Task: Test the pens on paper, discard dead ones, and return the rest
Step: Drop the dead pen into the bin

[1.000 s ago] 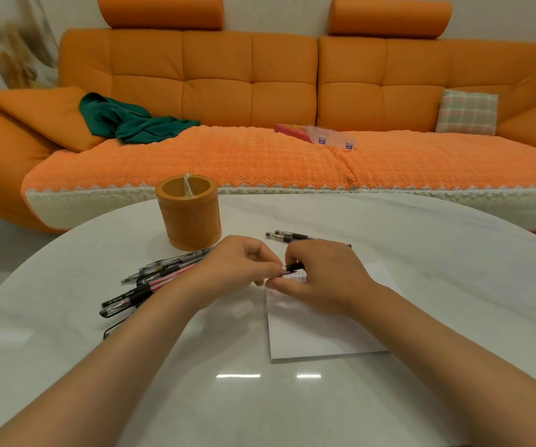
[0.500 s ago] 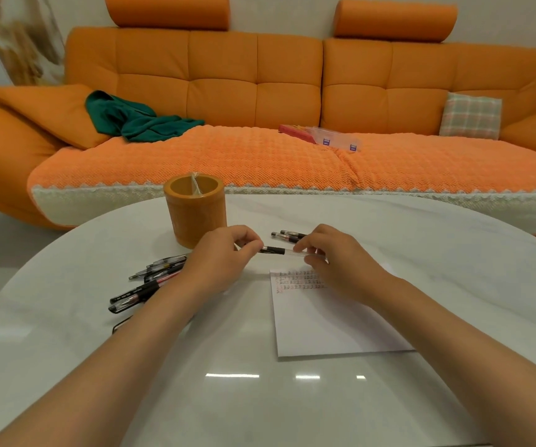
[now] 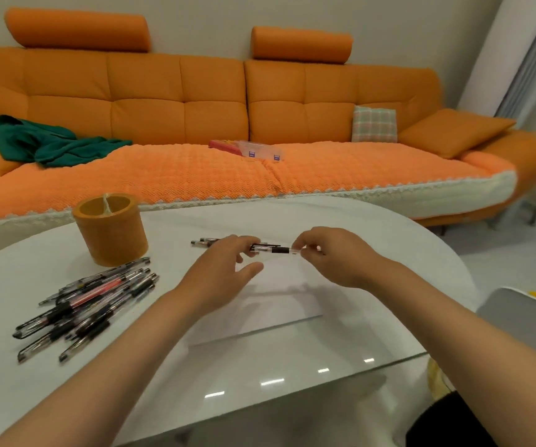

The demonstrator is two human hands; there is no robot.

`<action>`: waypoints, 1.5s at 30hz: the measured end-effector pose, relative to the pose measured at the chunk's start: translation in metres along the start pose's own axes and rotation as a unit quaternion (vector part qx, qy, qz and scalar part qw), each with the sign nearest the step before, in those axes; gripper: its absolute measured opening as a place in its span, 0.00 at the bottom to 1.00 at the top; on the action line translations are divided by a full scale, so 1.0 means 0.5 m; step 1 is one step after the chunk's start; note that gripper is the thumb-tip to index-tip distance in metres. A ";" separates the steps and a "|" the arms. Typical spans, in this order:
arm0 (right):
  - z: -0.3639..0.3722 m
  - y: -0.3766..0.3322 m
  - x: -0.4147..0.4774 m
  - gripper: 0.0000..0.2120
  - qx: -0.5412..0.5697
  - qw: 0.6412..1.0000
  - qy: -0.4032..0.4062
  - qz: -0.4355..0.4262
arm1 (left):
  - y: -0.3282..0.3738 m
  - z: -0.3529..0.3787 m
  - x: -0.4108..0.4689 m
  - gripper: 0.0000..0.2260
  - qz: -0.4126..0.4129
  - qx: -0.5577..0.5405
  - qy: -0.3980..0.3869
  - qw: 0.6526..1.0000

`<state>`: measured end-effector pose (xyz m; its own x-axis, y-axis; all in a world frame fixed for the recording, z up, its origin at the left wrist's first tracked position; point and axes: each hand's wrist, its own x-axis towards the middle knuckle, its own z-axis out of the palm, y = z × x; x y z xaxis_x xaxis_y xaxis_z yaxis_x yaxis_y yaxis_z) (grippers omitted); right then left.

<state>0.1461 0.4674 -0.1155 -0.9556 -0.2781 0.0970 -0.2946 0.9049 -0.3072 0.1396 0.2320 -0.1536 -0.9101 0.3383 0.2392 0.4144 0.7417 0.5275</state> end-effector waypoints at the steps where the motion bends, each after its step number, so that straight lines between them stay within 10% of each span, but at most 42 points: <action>1: -0.014 0.024 -0.024 0.13 -0.002 1.000 0.008 0.014 | 0.032 0.016 0.013 0.20 0.013 0.004 -0.006 1.000; 22: 0.004 0.524 -0.478 0.03 0.043 0.886 -0.094 0.451 | 0.478 0.440 0.124 0.23 0.182 0.104 -0.117 0.971; 29: 0.048 0.552 -0.453 0.13 0.030 0.892 -0.113 0.436 | 0.475 0.460 0.124 0.22 0.179 0.088 -0.093 0.976; 35: 0.002 0.500 -0.421 0.13 0.075 0.907 0.039 0.412 | 0.466 0.441 0.121 0.20 0.179 0.081 -0.114 0.974; 45: -0.097 0.259 -0.281 0.08 0.098 0.965 0.097 0.222 | 0.376 0.289 0.105 0.14 0.128 0.074 -0.089 0.985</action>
<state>0.2422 0.6392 -0.1228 -0.9749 0.2055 0.0851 0.1301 0.8370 -0.5315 0.1699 0.4728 -0.1599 -0.7663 0.6121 0.1954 0.6383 0.6905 0.3403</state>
